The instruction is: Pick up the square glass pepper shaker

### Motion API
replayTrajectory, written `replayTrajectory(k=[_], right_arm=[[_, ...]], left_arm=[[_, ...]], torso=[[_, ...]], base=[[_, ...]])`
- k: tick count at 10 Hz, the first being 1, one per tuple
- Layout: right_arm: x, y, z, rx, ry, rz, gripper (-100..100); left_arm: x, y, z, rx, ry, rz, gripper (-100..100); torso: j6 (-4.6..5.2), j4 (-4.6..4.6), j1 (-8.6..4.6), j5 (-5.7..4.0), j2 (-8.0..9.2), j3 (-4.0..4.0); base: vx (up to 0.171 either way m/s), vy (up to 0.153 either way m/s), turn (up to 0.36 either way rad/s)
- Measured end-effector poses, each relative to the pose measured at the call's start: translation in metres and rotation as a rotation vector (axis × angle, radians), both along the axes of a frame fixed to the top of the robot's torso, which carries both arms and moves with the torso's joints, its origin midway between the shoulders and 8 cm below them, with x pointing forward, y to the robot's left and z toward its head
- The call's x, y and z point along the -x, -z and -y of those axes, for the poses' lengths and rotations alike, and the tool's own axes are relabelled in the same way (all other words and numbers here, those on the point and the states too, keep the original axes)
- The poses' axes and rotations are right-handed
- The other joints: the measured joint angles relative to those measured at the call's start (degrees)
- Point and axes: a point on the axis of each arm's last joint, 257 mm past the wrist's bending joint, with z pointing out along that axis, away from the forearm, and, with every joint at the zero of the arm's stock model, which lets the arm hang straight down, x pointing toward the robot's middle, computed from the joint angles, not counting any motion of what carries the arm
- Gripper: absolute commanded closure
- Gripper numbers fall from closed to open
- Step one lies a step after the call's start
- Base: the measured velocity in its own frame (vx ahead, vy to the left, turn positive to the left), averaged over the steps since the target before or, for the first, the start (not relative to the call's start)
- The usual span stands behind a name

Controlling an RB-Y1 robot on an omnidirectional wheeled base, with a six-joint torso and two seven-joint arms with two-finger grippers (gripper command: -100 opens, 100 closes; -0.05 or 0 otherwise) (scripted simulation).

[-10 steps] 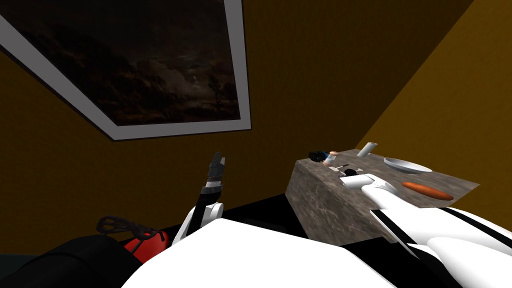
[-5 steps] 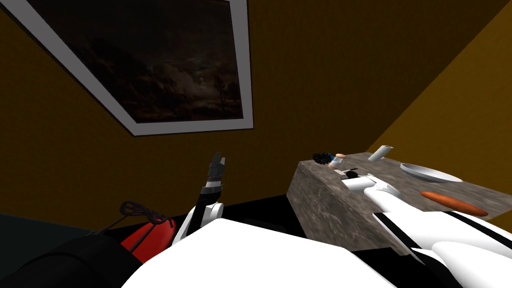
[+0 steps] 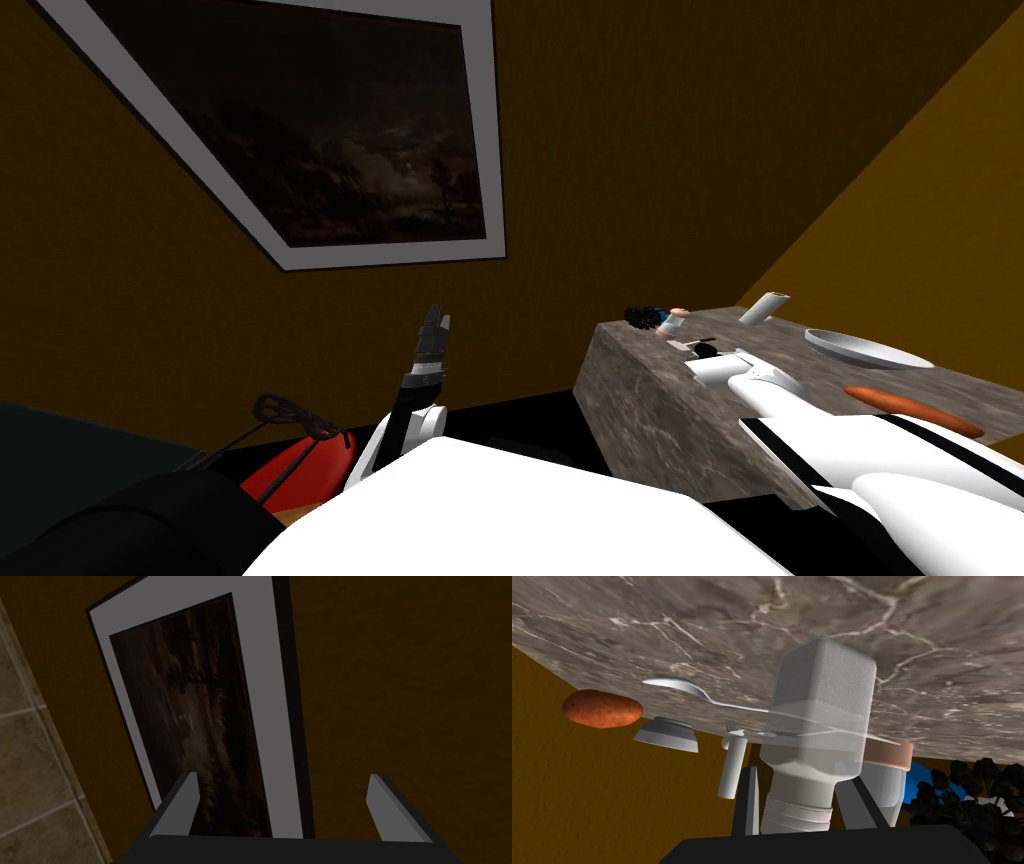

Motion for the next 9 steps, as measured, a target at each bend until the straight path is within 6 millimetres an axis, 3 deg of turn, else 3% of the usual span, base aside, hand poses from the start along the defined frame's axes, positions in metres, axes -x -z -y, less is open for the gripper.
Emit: replayTrajectory(k=[2,3,4,9], right_arm=[[0.000,0.000,0.000,-0.001,0.000,0.002,100],[0.000,0.000,0.000,-0.002,0.000,0.002,0],[0.000,0.000,0.000,-0.002,0.000,0.002,100],[-0.021,-0.009,-0.016,-0.004,-0.069,0.002,100]], left_arm=[[0.000,0.000,0.000,0.000,0.000,0.000,0],[0.000,0.000,0.000,0.000,0.000,0.000,0],[0.000,0.000,0.000,0.000,0.000,0.000,0],[0.000,0.000,0.000,0.000,0.000,0.000,0]], torso=[[0.00,-0.04,0.02,0.02,-0.10,-0.07],[0.00,-0.05,0.02,0.03,-0.12,-0.08],[0.00,-0.05,0.03,0.03,-0.13,-0.09],[0.06,-0.16,0.38,0.08,-0.26,-0.21]], base=[[0.000,0.000,0.000],[0.000,0.000,0.000],[0.016,0.028,-0.076],[0.035,0.081,-0.157]])
